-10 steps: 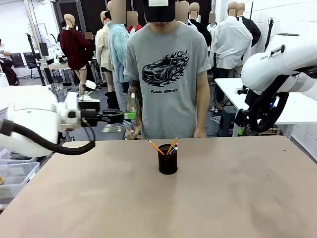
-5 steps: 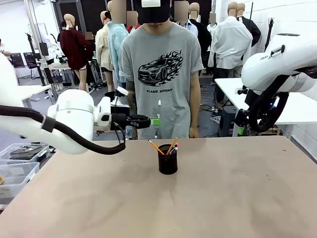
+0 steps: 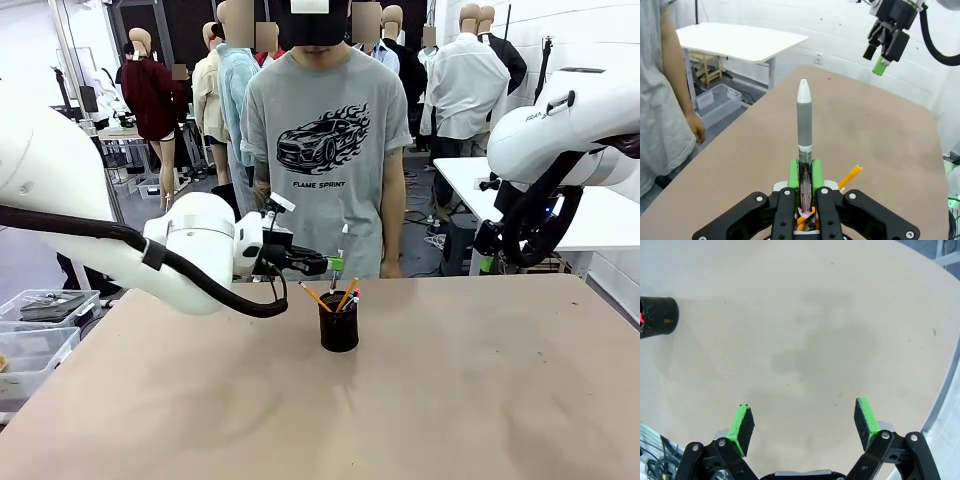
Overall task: Place the pens into the pen holder.
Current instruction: Pick up a writing instrument from the table and place it into the Pen holder.
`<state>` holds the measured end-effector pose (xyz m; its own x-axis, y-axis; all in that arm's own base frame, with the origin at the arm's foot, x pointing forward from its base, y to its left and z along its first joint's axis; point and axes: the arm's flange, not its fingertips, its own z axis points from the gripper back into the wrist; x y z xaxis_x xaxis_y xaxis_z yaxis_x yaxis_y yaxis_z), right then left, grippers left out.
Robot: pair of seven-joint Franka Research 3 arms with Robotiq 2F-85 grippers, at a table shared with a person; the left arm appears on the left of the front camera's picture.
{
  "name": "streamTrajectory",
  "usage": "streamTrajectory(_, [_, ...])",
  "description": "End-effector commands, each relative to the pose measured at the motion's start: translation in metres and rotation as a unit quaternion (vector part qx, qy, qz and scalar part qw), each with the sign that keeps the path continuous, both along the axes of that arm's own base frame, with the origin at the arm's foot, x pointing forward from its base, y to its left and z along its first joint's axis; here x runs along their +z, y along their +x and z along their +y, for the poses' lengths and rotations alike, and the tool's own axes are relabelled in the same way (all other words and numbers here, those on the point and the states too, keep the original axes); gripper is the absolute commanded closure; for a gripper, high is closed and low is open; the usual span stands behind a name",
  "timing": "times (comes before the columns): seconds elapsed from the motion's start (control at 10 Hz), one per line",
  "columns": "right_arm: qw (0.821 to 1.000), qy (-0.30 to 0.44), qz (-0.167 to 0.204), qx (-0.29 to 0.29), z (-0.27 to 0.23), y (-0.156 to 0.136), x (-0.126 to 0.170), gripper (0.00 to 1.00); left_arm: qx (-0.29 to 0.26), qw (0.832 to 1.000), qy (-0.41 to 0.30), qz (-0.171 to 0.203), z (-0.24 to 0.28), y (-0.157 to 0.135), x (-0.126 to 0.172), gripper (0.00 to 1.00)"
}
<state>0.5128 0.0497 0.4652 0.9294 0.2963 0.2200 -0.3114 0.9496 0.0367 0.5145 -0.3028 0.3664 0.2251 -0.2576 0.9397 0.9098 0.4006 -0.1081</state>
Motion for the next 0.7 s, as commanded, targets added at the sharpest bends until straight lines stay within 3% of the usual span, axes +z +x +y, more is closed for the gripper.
streamTrajectory(0.0, [1.0,-0.001,-0.005,0.004,-0.001,0.001,-0.001,0.0,0.005,1.0,0.001,0.003,-0.006,0.007,-0.007,1.0])
streamTrajectory(0.6, [1.0,-0.001,-0.005,0.004,-0.001,0.001,-0.001,0.0,0.018,1.0,0.005,0.015,-0.01,0.011,-0.027,1.0])
